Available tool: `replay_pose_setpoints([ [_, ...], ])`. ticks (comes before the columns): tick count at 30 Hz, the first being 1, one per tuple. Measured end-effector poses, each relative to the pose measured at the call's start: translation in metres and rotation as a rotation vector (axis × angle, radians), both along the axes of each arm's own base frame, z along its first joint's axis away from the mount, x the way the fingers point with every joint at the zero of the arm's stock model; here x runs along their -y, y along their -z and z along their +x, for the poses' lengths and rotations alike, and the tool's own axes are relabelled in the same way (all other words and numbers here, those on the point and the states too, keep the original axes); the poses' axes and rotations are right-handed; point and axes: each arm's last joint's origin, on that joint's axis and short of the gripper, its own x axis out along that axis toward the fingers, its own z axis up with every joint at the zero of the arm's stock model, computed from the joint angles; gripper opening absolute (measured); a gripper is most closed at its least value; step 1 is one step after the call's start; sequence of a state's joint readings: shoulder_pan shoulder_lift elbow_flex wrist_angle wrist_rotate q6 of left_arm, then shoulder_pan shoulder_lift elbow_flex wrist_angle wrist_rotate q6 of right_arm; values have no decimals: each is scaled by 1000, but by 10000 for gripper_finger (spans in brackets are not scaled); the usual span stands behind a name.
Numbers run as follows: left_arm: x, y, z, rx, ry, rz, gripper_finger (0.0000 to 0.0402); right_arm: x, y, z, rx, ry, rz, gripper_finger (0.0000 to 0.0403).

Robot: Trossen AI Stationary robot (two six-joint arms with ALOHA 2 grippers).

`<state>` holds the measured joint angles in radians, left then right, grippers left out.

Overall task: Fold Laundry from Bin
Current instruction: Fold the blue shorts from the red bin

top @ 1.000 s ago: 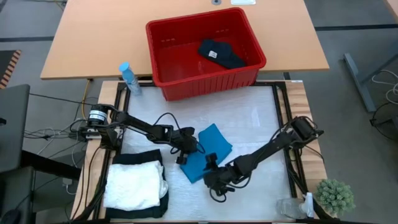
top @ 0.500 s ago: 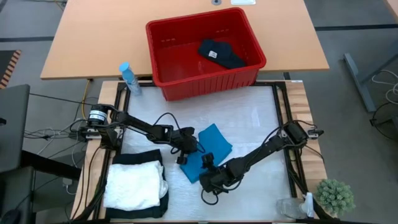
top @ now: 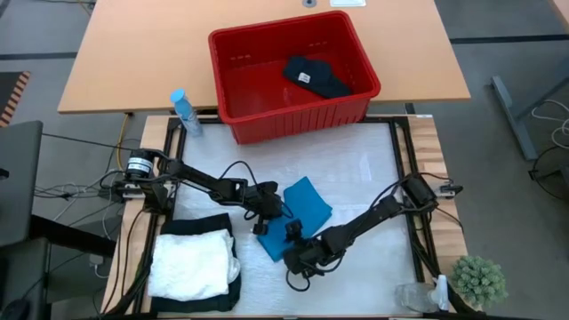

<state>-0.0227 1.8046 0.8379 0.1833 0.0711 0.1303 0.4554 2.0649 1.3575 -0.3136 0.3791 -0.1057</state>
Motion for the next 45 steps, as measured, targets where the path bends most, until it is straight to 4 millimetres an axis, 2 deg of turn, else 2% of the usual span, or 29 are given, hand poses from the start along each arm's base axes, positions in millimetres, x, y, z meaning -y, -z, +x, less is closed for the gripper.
replay_pose_setpoints([
  [4,0,0,0,6,-3,3,2,-7,7,3,1,-25,16,278],
  [10,0,0,0,11,-14,-8,2,-4,11,3,2,51,-6,265],
  [20,0,0,0,12,-18,-17,2,-4,23,2,-32,57,-28,170],
  [22,0,0,0,11,-25,-26,2,-4,34,2,-53,67,-30,154],
  [28,0,0,0,10,-28,-35,2,-5,40,1,-67,127,-11,118],
  [32,0,0,0,9,-29,-38,2,-4,41,0,-66,142,-4,86],
  [37,1,0,0,8,-15,-51,2,-5,33,2,-65,243,74,20],
  [45,2,0,0,7,5,-70,2,-11,10,13,-44,383,213,20],
])
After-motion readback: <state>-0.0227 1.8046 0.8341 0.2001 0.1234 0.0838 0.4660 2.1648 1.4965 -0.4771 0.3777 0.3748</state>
